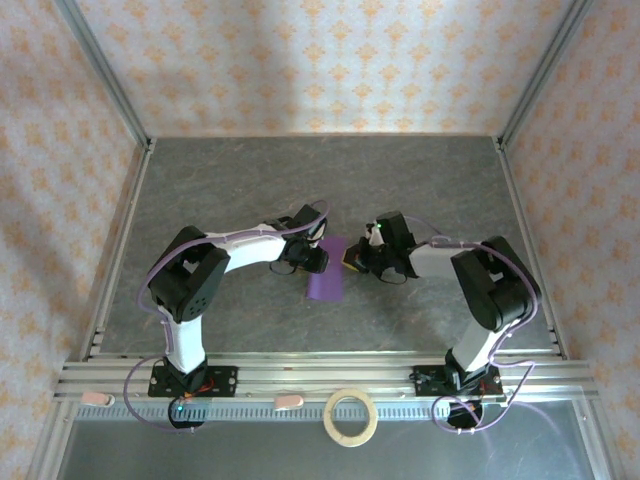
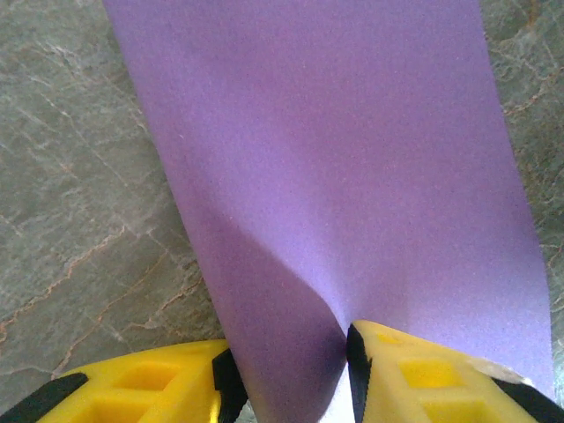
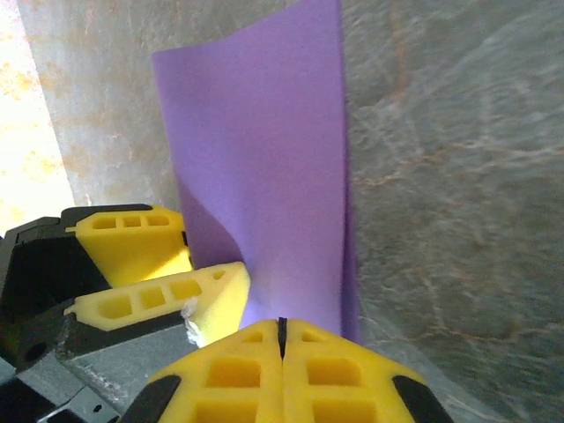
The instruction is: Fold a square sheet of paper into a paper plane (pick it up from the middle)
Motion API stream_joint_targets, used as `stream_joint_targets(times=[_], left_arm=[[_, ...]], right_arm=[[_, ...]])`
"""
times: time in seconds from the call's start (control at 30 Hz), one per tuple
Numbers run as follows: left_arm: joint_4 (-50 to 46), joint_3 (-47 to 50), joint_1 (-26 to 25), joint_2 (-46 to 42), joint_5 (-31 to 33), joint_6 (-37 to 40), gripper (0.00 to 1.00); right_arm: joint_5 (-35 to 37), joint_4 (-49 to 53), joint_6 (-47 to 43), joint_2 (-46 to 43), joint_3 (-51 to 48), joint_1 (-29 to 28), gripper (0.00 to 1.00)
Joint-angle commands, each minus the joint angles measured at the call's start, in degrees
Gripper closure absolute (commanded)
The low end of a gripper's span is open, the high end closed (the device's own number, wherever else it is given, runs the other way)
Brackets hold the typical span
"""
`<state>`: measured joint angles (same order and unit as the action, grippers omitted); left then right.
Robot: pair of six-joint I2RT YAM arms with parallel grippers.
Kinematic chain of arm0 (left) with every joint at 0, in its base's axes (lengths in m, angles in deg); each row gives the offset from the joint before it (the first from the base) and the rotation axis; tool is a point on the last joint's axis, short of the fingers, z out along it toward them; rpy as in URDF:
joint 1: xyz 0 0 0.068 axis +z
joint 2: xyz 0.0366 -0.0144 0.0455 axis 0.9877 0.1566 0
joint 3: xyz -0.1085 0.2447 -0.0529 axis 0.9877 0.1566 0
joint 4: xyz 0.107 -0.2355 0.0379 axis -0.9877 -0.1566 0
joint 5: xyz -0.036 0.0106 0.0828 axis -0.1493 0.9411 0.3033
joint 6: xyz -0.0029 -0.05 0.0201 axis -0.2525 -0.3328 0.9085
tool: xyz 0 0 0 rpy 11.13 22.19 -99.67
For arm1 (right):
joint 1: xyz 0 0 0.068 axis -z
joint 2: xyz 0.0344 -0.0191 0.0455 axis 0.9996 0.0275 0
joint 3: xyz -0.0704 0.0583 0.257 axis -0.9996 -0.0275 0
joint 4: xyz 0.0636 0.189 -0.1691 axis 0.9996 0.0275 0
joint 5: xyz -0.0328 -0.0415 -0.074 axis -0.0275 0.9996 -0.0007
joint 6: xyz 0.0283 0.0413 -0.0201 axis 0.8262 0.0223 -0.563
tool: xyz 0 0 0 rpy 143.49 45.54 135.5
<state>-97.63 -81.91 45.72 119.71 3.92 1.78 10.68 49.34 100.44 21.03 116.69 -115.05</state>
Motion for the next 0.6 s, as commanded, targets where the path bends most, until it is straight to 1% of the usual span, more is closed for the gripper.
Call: stream_joint_targets(times=[0.0,0.33,0.57], left_arm=[[2.3,1.6,1.4,6.2,8.7,1.9,0.55],[2.4,1.6,1.4,6.2,8.6,1.9,0.55],[2.4,1.6,1.4,5.3,8.1,1.8,0.55]], right_arm=[[-0.3,-2.1,1.2,1.5,2.2,-1.0,0.98],[0.3,-1.4,1.4,5.9,3.4,-3.2,0.98],[5.9,5.2,-2.5,7.3,0.9,-3.2,1.0]])
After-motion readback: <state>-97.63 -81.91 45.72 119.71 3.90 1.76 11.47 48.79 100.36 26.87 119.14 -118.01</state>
